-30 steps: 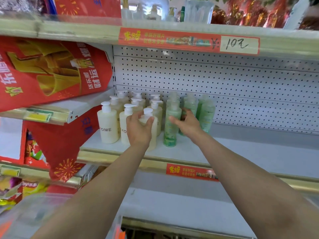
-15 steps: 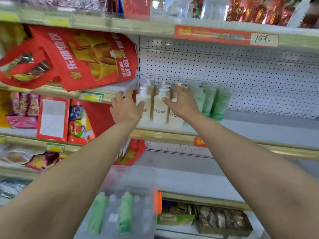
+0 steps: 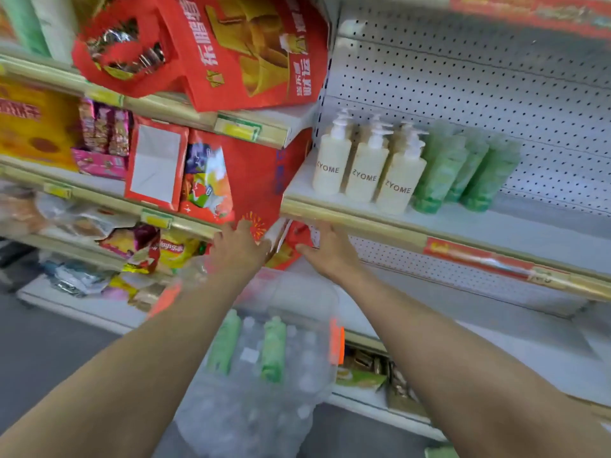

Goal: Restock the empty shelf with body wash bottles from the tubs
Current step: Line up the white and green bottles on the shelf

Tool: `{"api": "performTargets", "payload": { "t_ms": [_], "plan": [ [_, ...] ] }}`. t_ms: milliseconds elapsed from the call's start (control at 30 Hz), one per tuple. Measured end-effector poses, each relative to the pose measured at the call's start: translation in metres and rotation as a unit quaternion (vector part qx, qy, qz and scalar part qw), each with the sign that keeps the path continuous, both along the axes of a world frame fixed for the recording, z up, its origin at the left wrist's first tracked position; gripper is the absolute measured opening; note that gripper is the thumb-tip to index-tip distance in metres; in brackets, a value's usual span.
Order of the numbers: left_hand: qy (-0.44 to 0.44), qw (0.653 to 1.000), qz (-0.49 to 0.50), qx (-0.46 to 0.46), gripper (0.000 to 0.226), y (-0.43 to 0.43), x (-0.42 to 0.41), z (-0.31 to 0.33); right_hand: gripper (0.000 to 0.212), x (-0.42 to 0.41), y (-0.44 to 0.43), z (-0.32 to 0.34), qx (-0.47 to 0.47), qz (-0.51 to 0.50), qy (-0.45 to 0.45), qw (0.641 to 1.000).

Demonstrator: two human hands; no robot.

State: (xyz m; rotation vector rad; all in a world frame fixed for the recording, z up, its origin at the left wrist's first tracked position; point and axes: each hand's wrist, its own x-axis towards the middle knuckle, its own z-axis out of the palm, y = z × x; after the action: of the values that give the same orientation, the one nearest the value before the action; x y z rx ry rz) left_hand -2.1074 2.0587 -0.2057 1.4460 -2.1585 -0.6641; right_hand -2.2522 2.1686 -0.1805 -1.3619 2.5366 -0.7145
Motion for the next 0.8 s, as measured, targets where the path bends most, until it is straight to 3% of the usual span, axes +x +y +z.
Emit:
{"api": "performTargets", "payload": {
  "t_ms": [200, 400, 533, 633, 800],
  "plan": [
    [-0.100, 0.983, 0.026, 0.151, 0.065, -0.011, 0.035, -0.095, 0.062, 0.017, -0.014, -0.103, 0.121, 0.013, -0.122, 0.985],
    [-0.157, 0.934, 0.055, 0.315, 0.082, -0.023, 0.055, -0.181, 0.055, 0.026, -0.014, -0.197, 0.261, -0.016, -0.286, 0.922],
    [-0.187, 0.904, 0.061, 0.380, 0.087, -0.024, 0.048, -0.223, 0.049, 0.024, -0.022, -0.242, 0.295, -0.080, -0.363, 0.880],
    [-0.195, 0.888, 0.086, 0.408, 0.095, -0.024, 0.040, -0.249, 0.065, 0.026, -0.029, -0.262, 0.305, -0.117, -0.412, 0.850],
    [-0.225, 0.878, 0.119, 0.405, 0.096, -0.031, 0.028, -0.258, 0.086, 0.025, -0.035, -0.299, 0.295, -0.140, -0.419, 0.847]
  ]
}}
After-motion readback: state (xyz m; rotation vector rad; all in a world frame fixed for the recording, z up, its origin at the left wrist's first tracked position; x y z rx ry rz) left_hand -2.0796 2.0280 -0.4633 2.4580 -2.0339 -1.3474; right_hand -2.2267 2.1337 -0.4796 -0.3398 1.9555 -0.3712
